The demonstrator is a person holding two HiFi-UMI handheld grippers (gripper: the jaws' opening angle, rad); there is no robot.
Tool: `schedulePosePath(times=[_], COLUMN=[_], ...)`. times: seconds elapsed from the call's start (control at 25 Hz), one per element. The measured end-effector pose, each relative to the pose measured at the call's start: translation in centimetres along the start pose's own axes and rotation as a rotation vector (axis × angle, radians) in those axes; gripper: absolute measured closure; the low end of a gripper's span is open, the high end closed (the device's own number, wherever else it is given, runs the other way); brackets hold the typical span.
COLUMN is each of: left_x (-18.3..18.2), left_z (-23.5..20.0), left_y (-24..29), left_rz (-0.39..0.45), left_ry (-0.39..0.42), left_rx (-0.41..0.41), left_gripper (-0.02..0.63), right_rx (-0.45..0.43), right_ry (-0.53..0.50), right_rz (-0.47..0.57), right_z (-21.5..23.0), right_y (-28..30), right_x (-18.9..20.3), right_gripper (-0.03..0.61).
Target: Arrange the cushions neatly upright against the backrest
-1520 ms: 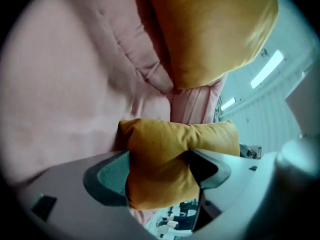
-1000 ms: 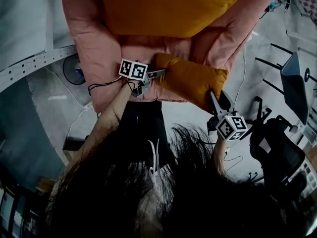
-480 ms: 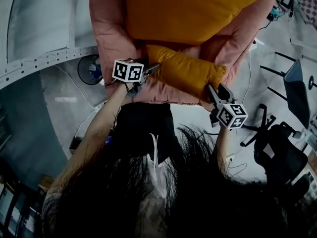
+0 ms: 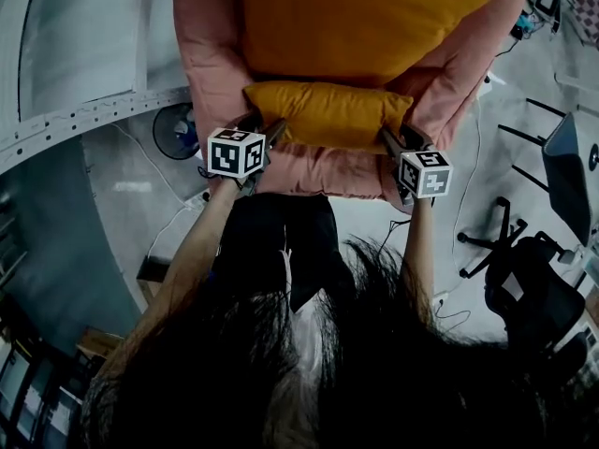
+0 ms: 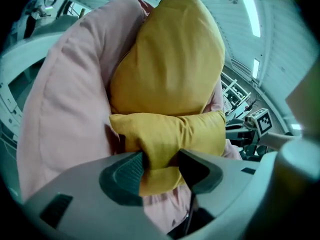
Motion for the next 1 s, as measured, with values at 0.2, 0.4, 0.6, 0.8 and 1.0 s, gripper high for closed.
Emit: schedulePosePath(times=[0.2,0.4,0.6,0.8,1.0], left_x=[-1.8,-2.5,-2.2,-2.2,-2.3], left_z=[0.1,1.0,1.0,-0.7,-2.0], left_y=[0.7,0.9,3.4,6.4,8.7], left_rz=[0.043,0.020,-0.053,-0.093,-0.138], left_ry=[0.011,0.225,0.382,0.375,0.281], left_rx=[-0.083,-0.219,-0.274,-0.221,-0.183], left_gripper=[0.387,0.387,0.387,0.370,0.357], right_rx=[0.002,0.013,0.069,0.145,0.180], right_ry=[-0.015,-0.064,-0.150,-0.157,-0.081], right_rz=[-0.015,-0.119,-0.252,-0.334,-0.430], right_z=[1.5,2.1,2.9,4.1,5.2], right_y=[2.1,4.1,7.6,9.8,10.8], right_x=[-1.8,-0.6,1.6,2.0,2.2], right_gripper=[0.407,0.411,0.419,0.419,0.417])
Point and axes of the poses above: the fingertips, and each gripper's own axes: y forward along the fingers, z to its right, x out of its underside, the point moved 5 cm from there along -y, backward along the fingers, and after that the axes turned 1 degree about x, right-handed, at the moved point
